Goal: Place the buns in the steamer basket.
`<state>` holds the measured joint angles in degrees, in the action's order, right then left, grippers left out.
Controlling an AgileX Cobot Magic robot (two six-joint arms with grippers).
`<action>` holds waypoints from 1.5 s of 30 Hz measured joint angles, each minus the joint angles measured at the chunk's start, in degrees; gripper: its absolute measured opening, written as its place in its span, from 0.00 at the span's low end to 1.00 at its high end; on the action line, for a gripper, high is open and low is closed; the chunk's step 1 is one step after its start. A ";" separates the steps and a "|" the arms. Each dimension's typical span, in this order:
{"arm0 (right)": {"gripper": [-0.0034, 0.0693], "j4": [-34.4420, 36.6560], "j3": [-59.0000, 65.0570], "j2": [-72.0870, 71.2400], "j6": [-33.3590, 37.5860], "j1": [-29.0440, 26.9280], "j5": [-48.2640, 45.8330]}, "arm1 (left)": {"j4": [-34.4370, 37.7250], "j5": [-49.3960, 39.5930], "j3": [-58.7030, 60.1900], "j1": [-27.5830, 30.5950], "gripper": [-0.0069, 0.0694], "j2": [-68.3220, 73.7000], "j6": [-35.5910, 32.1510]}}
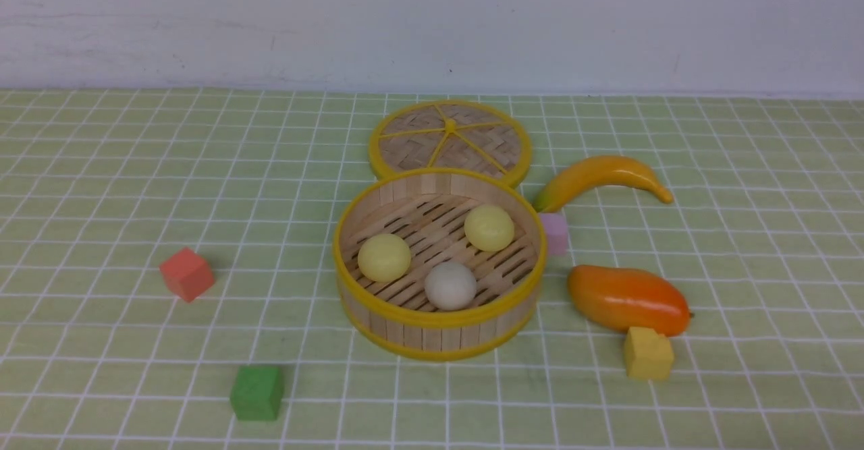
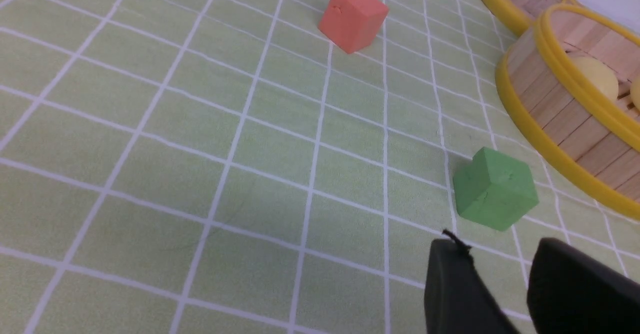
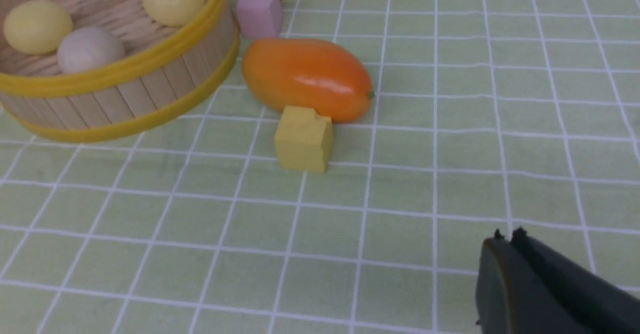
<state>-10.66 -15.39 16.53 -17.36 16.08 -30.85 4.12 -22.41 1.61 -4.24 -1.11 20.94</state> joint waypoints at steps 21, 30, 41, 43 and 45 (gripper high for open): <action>0.04 -2.06 16.25 -17.15 0.40 -18.60 7.40 | -0.05 0.04 0.07 0.00 0.40 0.00 0.00; 0.05 -2.31 16.38 -17.15 0.46 -18.76 7.79 | -0.05 0.04 0.07 0.00 0.40 0.00 0.00; 0.06 -2.31 16.38 -17.15 0.46 -18.76 7.92 | -0.05 0.04 0.07 0.00 0.40 0.00 0.00; 0.06 -2.31 16.38 -17.15 0.46 -18.76 7.99 | -0.05 0.04 0.07 0.00 0.40 0.00 0.00; 0.07 -2.31 16.38 -17.15 0.46 -18.76 7.99 | -0.05 0.04 0.07 0.00 0.40 0.00 0.00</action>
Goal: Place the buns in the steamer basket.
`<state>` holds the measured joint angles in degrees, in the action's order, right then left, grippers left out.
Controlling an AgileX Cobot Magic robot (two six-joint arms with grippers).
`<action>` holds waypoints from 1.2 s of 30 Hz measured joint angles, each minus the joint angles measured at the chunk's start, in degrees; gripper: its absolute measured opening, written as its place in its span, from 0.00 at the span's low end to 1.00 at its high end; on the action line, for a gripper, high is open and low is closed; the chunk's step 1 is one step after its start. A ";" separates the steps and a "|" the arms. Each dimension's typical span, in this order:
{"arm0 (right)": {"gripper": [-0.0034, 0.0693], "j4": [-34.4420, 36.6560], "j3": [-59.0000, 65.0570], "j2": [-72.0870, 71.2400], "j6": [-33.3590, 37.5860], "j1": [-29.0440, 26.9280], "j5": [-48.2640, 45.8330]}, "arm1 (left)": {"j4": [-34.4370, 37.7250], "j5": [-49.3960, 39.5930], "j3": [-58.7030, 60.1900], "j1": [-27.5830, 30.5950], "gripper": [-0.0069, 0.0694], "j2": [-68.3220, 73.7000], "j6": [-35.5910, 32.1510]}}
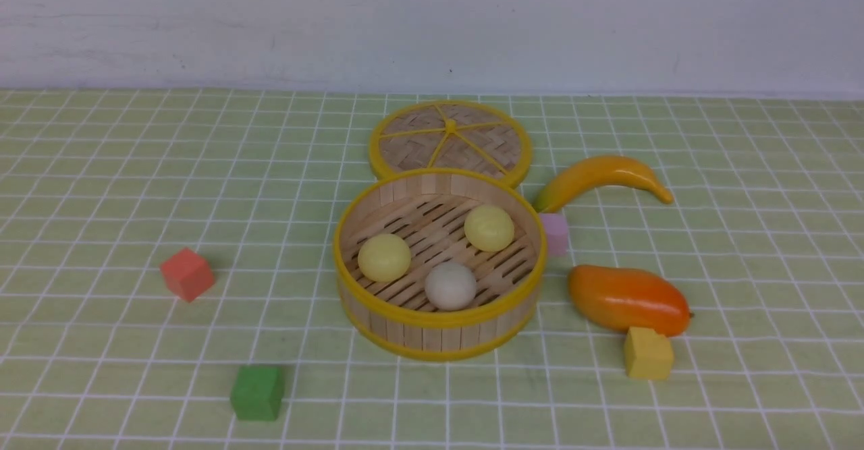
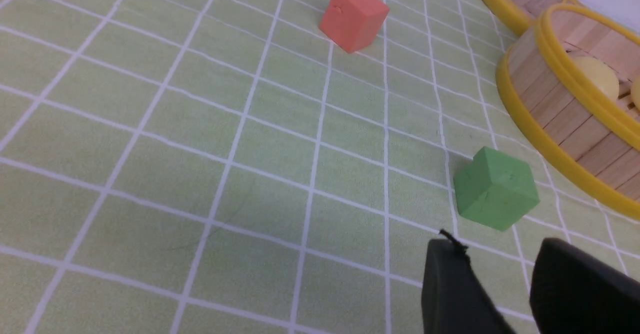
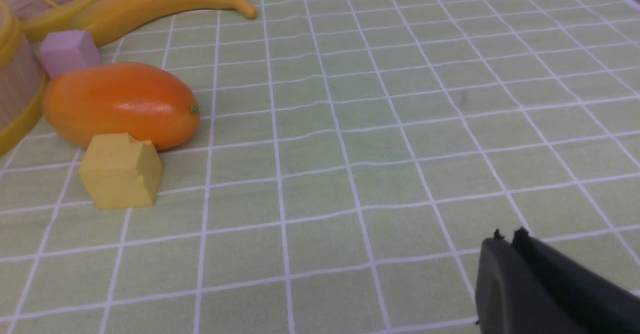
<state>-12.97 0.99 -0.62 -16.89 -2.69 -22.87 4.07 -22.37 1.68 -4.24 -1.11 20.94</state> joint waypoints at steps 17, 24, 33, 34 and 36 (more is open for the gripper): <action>0.08 0.00 0.00 0.00 0.00 -0.07 0.00 | 0.00 0.00 0.00 0.00 0.40 0.00 0.00; 0.09 0.00 0.00 0.00 0.00 -0.07 0.00 | 0.00 0.00 0.00 -1.76 0.40 0.00 0.00; 0.11 0.00 0.00 0.00 0.05 -0.07 0.00 | 0.00 0.00 0.00 -1.90 0.40 0.00 0.00; 0.11 0.00 0.00 0.00 0.05 -0.07 0.00 | 0.00 0.00 0.00 -1.90 0.40 0.00 0.00; 0.11 0.00 0.00 0.00 0.05 -0.07 0.00 | 0.00 0.00 0.00 -1.90 0.40 0.00 0.00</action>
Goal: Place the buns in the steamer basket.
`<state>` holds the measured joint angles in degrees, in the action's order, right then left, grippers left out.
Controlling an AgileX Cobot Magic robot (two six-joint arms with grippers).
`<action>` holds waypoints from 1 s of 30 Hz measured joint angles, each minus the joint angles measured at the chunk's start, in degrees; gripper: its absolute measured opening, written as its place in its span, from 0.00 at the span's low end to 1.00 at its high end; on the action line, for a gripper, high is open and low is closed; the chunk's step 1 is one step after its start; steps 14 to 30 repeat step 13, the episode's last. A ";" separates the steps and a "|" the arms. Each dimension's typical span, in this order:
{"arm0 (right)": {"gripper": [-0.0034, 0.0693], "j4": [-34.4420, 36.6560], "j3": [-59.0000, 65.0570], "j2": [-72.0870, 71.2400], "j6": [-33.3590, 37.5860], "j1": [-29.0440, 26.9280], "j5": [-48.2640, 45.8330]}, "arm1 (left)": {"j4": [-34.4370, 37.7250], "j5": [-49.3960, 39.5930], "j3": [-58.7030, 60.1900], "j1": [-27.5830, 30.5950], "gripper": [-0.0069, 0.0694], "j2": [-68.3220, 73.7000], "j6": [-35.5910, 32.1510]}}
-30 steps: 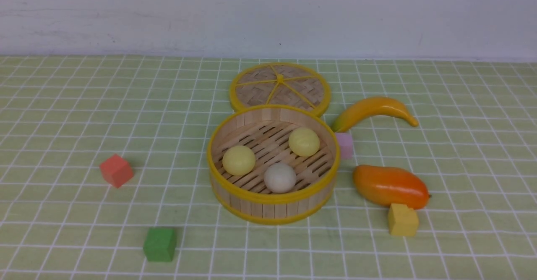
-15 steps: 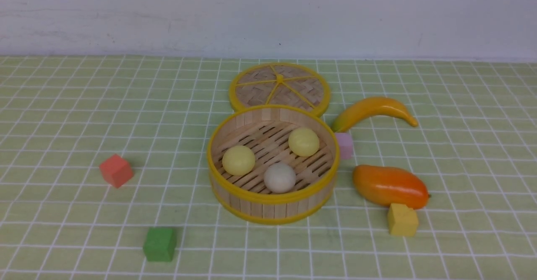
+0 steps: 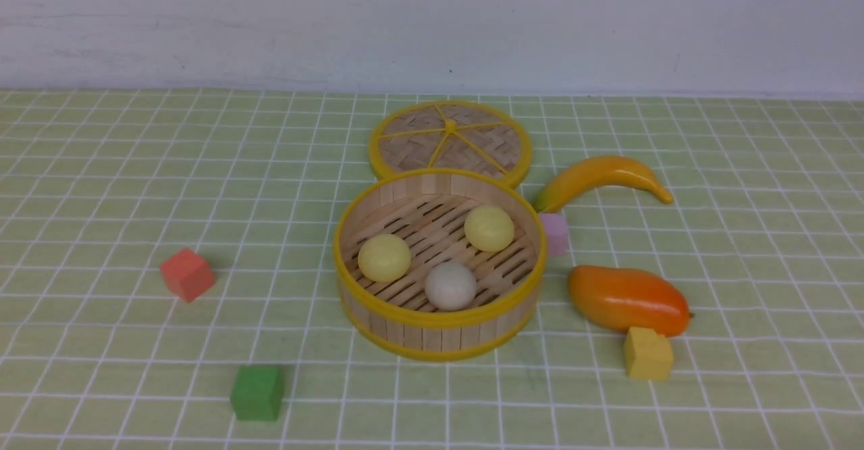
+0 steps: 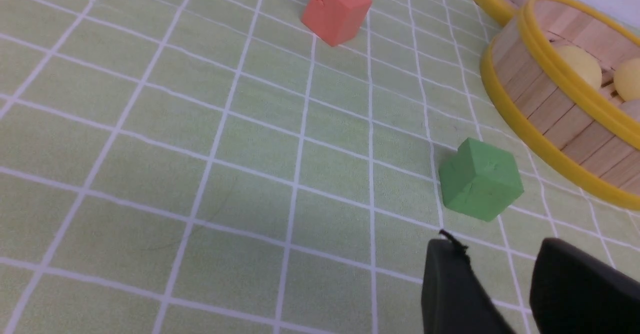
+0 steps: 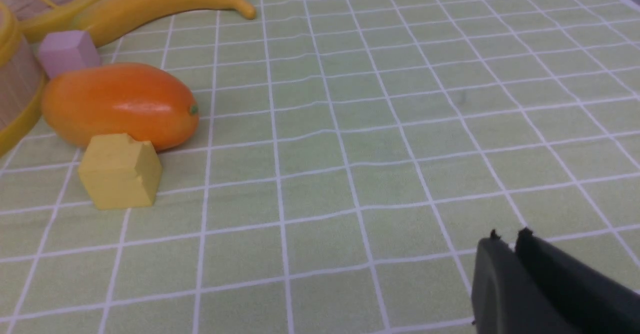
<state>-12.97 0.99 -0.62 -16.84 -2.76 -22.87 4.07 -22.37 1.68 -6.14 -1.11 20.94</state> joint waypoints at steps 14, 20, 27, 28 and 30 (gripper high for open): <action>0.13 0.00 0.00 0.00 0.00 0.00 0.00 | 0.00 0.04 0.00 0.00 0.40 0.00 0.00; 0.13 0.00 0.00 0.00 0.00 0.00 0.00 | 0.00 0.04 0.00 0.00 0.40 0.00 0.00; 0.13 0.00 0.00 0.00 0.00 0.00 0.00 | 0.00 0.04 0.00 0.00 0.40 0.00 0.00; 0.13 0.00 0.00 0.00 0.00 0.00 0.00 | 0.00 0.04 0.00 0.00 0.40 0.00 0.00; 0.13 0.00 0.00 0.00 0.00 0.00 0.00 | 0.00 0.04 0.00 0.00 0.40 0.00 0.00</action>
